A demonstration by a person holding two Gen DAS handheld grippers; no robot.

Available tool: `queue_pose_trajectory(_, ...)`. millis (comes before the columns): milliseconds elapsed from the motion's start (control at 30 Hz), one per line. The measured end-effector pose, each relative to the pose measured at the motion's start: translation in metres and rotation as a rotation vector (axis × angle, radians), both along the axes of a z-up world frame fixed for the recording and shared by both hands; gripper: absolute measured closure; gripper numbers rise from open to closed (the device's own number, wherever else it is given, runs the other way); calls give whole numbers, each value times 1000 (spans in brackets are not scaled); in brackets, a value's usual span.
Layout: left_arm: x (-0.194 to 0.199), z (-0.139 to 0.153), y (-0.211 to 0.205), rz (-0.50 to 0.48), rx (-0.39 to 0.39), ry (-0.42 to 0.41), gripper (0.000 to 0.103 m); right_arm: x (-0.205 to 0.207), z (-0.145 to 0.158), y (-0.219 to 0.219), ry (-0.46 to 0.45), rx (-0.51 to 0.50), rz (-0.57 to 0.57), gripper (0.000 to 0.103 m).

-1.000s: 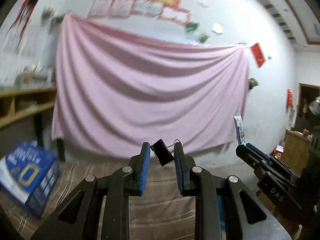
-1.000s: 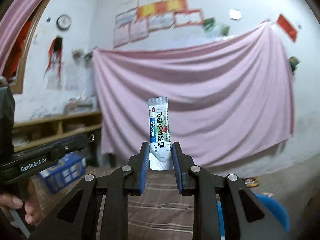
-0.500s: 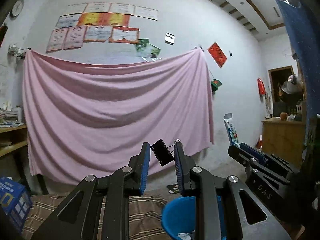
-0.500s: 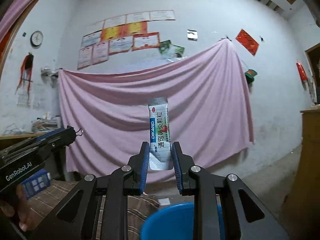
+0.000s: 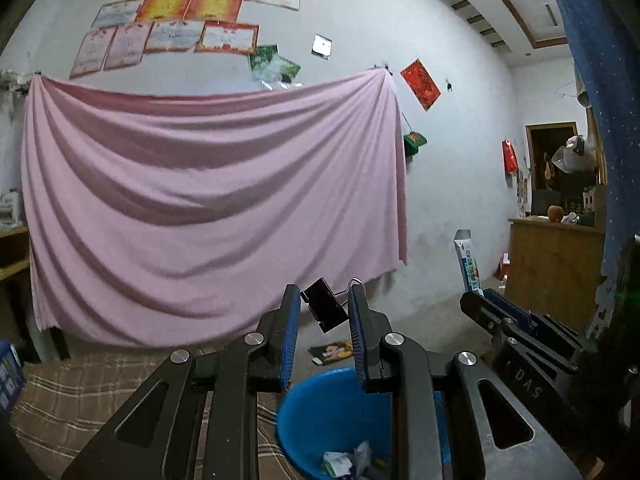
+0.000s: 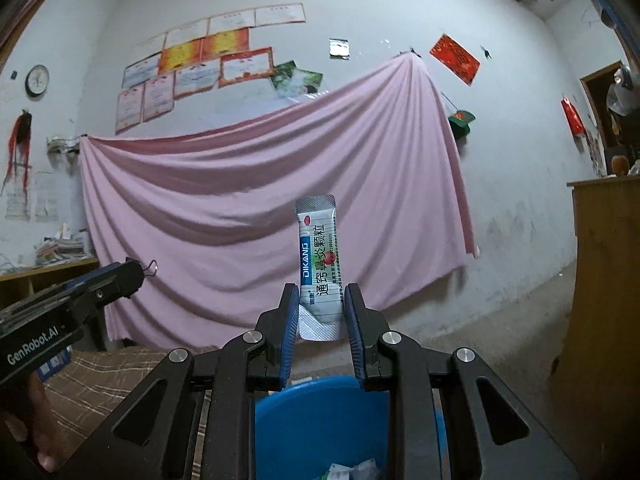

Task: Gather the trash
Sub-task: 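Carry the toothpaste tube and clip over the blue basin and open both grippers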

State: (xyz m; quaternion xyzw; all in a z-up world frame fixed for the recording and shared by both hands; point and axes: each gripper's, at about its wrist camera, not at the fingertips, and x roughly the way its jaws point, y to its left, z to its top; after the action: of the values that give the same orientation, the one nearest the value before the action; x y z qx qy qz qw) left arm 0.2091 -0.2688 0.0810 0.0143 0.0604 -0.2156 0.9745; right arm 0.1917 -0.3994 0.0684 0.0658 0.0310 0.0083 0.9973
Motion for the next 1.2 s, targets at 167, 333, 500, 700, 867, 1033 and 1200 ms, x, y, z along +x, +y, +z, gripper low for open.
queue_pose_trajectory(167, 10, -12, -9, -9, 20, 52, 83, 3, -5, -7, 28, 8, -6, 81)
queue_pose_trajectory(333, 23, -19, -13, -21, 26, 125, 83, 7, -8, -13, 53, 21, -10, 81)
queue_pose_trajectory(500, 31, -23, -13, -8, 33, 173, 83, 13, -12, -17, 89, 29, -4, 81)
queue_pose_trajectory(700, 42, -24, -13, -10, 37, 233, 82, 19, -19, -19, 125, 33, 6, 81)
queue_pose_trajectory(867, 50, -25, -13, -18, 33, 289, 82, 23, -23, -18, 154, 38, 16, 81)
queue_pose_trajectory(1033, 62, -27, -14, -24, 40, 362, 71, 25, -24, -21, 168, 45, 13, 81)
queue_pose_trajectory(1200, 65, -25, -10, -16, 22, 384, 65, 26, -26, -26, 179, 56, 3, 78)
